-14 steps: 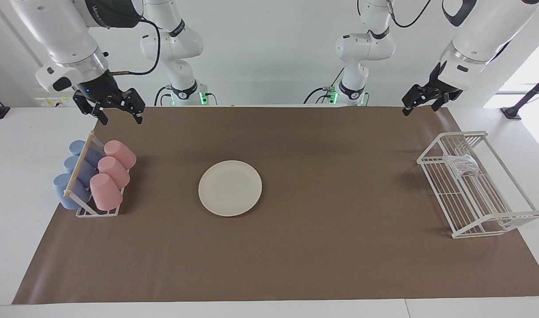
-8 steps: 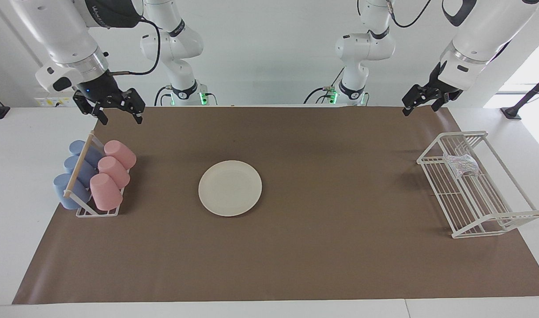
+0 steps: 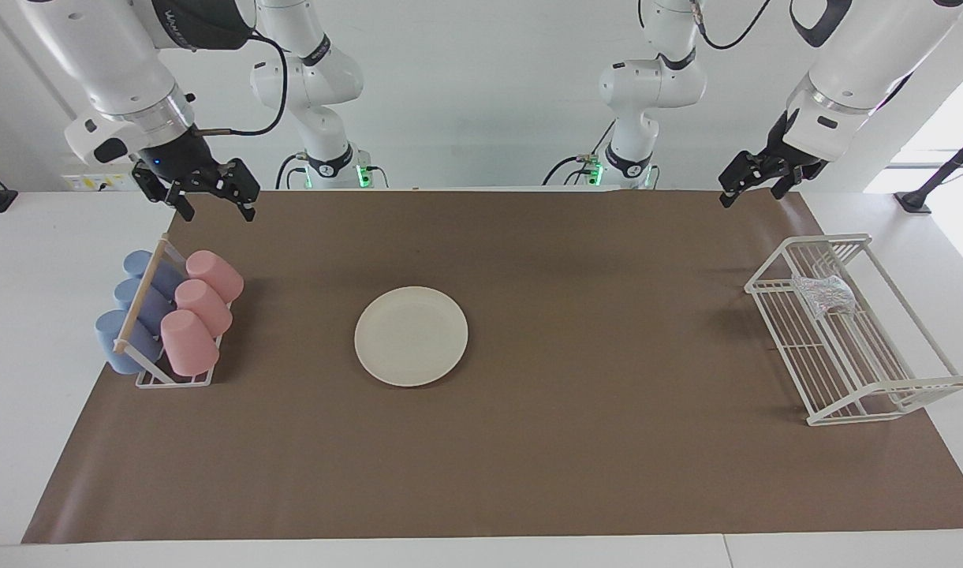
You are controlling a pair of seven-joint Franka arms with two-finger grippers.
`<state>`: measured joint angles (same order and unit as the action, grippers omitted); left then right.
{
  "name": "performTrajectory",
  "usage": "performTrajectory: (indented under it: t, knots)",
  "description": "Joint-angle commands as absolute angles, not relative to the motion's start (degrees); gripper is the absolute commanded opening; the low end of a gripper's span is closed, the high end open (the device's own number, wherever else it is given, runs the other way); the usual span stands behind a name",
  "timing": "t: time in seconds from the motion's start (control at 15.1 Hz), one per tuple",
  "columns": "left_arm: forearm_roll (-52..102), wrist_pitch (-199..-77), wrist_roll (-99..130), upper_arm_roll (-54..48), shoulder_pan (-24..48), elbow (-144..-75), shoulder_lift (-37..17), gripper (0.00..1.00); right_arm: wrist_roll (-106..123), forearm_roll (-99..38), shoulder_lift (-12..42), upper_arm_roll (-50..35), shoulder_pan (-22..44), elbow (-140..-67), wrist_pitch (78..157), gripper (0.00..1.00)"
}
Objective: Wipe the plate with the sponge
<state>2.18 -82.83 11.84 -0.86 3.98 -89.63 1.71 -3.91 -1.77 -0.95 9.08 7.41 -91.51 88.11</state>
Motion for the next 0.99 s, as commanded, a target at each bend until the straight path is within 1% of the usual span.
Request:
performTrajectory:
  t: [0.0,0.2,0.33,0.4,0.66,0.79,0.93]
  knots:
    - [3.0,-83.9,11.7,-0.5,3.2,-91.8,3.3,1.00,-10.1,-1.8,-1.7,8.9,7.6,-92.1,86.5,1.00]
    - [2.0,-84.8,18.8,-0.6,4.1,-92.4,3.3,1.00,-16.8,-2.0,-1.8,8.7,7.7,-92.1,85.0,1.00]
    - [-3.9,-85.3,20.3,-1.1,4.4,-92.4,2.6,1.00,-19.3,-2.4,-1.8,8.7,7.7,-92.0,85.0,1.00]
    - [-6.8,-85.5,20.4,-1.1,5.6,-92.3,1.7,1.00,-20.7,-3.7,-1.8,8.8,7.6,-92.1,85.0,1.00]
    - [-18.4,-88.1,20.4,-1.1,7.6,-92.4,-4.8,1.00,-28.3,-4.1,-1.8,8.7,7.7,-92.1,85.0,1.00]
    - [-25.8,-89.9,20.4,-1.1,8.3,-92.1,-10.1,1.00,-33.2,-4.1,-1.8,8.1,7.8,-92.1,85.0,1.00]
    - [-30.9,-91.6,20.4,-1.1,8.5,-92.3,-13.2,1.00,-39.5,-4.1,-1.8,7.0,7.8,-92.0,85.2,1.00]
